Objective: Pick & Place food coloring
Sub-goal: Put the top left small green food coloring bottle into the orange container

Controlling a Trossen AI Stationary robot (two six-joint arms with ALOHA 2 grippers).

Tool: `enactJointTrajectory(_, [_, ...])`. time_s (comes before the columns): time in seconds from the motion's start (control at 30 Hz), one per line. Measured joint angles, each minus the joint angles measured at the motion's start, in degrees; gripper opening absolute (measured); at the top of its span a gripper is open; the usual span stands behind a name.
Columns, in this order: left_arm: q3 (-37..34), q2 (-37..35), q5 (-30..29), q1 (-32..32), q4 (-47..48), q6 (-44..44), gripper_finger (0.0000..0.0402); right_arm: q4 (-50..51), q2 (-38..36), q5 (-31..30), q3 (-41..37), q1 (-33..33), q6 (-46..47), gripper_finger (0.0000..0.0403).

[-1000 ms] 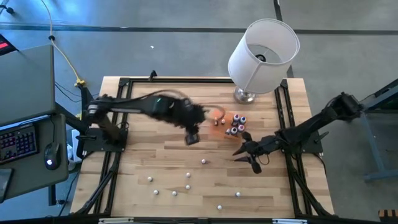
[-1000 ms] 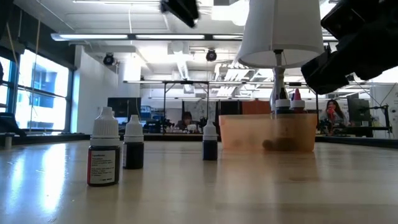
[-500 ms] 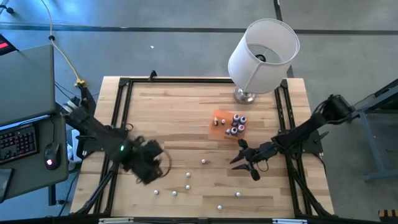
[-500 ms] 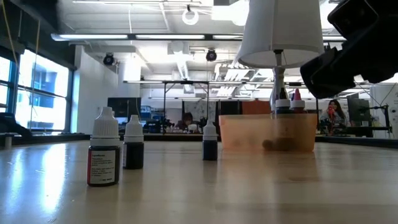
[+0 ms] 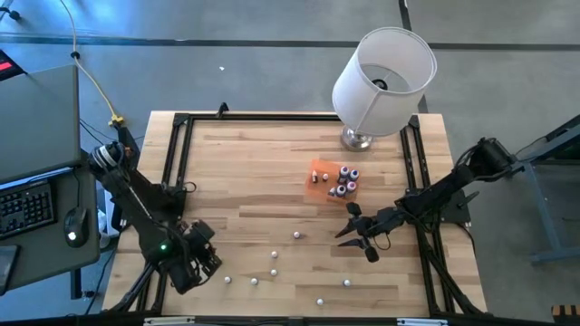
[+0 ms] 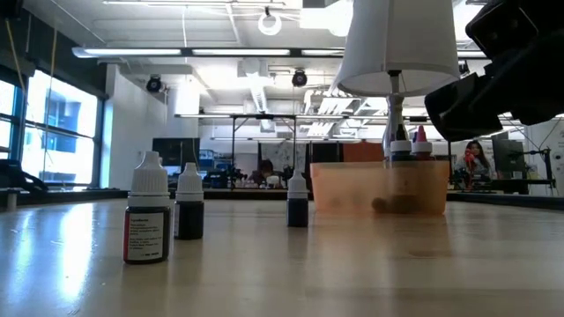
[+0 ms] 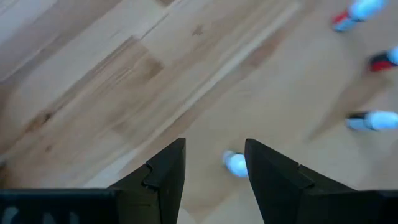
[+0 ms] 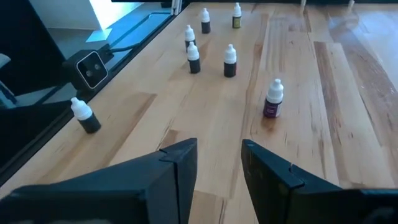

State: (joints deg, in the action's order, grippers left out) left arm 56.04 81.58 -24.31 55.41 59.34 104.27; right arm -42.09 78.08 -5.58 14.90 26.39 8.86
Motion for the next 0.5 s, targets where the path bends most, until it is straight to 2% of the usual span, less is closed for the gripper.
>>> enactJointTrajectory(0.07, [-1.88, 0.0, 1.3, 0.61, -0.67, 2.1, 0.0162, 0.0, 0.0, 0.0, 0.0, 0.0, -0.3, 0.0119])
enactJointTrajectory(0.2, [-4.72, 0.0, 1.36, 0.54, -6.63, 0.96, 0.0162, 0.22, 0.0, 0.0, 0.0, -0.02, -0.32, 0.0119])
enactJointTrajectory(0.5, [-5.27, 0.59, 1.07, 0.52, -13.57, -3.5, 0.0162, 1.29, -0.02, 0.0, 0.0, -0.02, -0.36, 0.0119])
